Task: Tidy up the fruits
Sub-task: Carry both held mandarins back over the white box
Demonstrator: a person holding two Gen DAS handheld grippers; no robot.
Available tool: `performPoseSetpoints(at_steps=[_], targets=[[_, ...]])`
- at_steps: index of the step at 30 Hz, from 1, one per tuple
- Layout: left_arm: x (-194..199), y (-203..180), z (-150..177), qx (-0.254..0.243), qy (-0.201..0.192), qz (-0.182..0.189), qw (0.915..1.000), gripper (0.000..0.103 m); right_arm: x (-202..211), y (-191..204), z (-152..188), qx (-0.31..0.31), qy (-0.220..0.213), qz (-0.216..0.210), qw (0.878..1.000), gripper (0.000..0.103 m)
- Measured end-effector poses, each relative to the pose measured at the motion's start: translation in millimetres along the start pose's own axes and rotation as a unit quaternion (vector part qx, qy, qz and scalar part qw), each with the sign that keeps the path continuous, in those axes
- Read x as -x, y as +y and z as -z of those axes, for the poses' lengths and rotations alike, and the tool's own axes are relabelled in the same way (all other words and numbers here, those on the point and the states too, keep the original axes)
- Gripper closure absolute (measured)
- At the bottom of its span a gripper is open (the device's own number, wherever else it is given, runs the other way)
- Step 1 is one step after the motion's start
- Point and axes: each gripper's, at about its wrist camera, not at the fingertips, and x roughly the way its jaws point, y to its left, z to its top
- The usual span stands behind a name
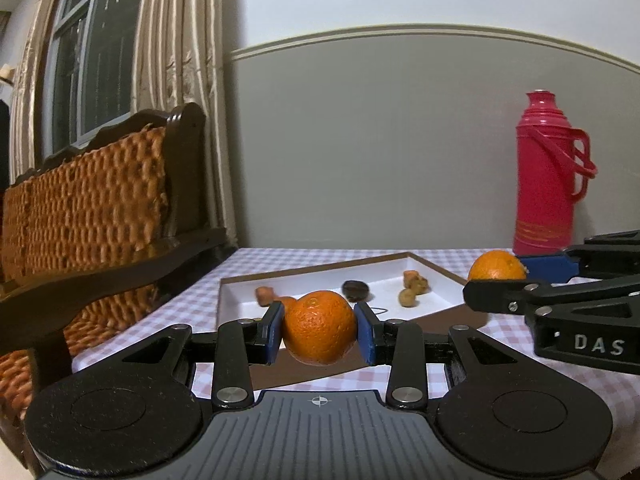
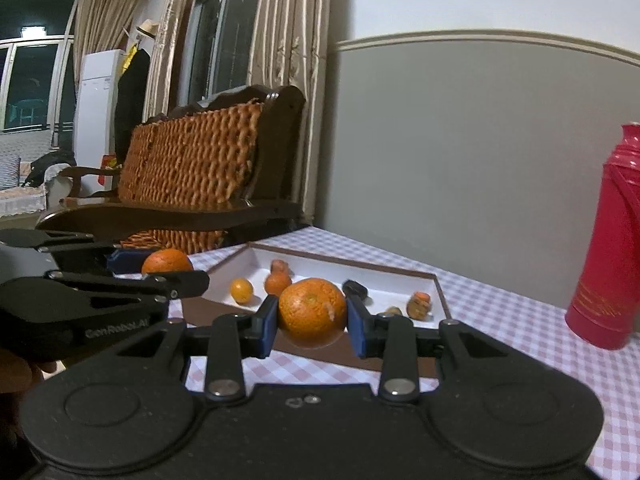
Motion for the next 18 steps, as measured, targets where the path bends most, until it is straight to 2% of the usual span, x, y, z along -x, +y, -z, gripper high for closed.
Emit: performPoseSetpoints(at_steps=[7,18], targets=[[-10,17,-3,0.012,0.001,-0.016,0.9998,0.065,-9,10,-12,0.013,-0.010,0.003,1.000,0.076],[-33,28,-14,0.033,-0.002,-0.031,0.9990,0.065,-34,3,-26,0.018,-0.022,0.014,0.999,0.076]])
